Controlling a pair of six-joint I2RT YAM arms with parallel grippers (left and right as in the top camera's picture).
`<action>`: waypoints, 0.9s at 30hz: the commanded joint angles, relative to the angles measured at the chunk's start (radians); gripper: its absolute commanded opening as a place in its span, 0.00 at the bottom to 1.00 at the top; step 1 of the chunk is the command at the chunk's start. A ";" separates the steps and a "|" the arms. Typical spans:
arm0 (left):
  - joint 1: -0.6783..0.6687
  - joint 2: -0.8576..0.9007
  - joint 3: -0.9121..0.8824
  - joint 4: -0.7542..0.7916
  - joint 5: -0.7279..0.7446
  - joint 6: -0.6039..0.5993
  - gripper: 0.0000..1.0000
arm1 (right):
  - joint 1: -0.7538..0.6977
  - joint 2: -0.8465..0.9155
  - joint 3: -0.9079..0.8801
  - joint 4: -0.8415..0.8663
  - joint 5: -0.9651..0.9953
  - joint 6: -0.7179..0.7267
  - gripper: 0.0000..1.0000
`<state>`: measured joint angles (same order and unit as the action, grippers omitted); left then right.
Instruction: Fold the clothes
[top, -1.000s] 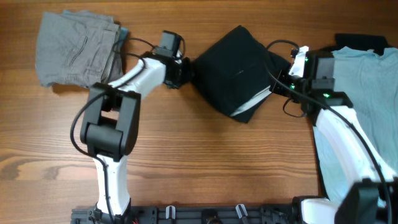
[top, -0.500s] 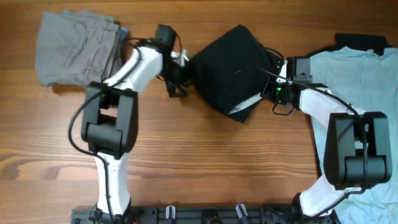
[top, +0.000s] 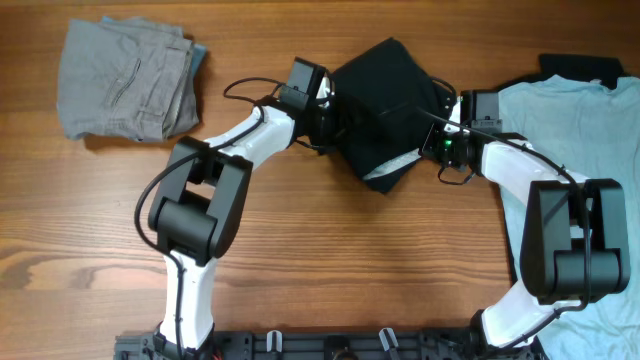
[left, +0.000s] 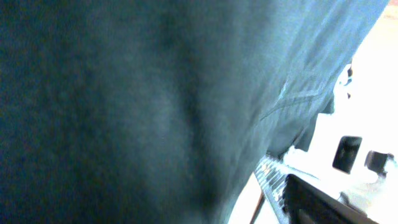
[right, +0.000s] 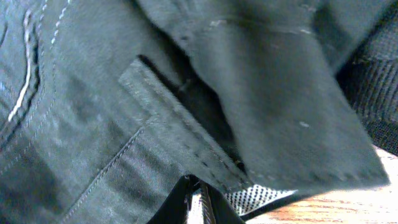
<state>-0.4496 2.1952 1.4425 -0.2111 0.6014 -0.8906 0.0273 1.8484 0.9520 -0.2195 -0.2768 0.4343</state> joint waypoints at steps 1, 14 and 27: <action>-0.039 0.135 -0.030 0.068 -0.080 -0.008 0.82 | 0.007 0.074 -0.031 -0.040 0.014 -0.016 0.11; 0.032 0.177 -0.030 -0.198 0.030 0.048 0.04 | 0.007 -0.199 -0.030 -0.193 -0.043 -0.158 0.09; 0.073 0.154 -0.030 -0.167 0.135 0.302 0.58 | 0.009 -0.066 -0.030 -0.098 -0.168 -0.161 0.11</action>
<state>-0.3374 2.2707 1.4555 -0.3878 0.9066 -0.6518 0.0303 1.7050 0.9192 -0.3088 -0.4232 0.2783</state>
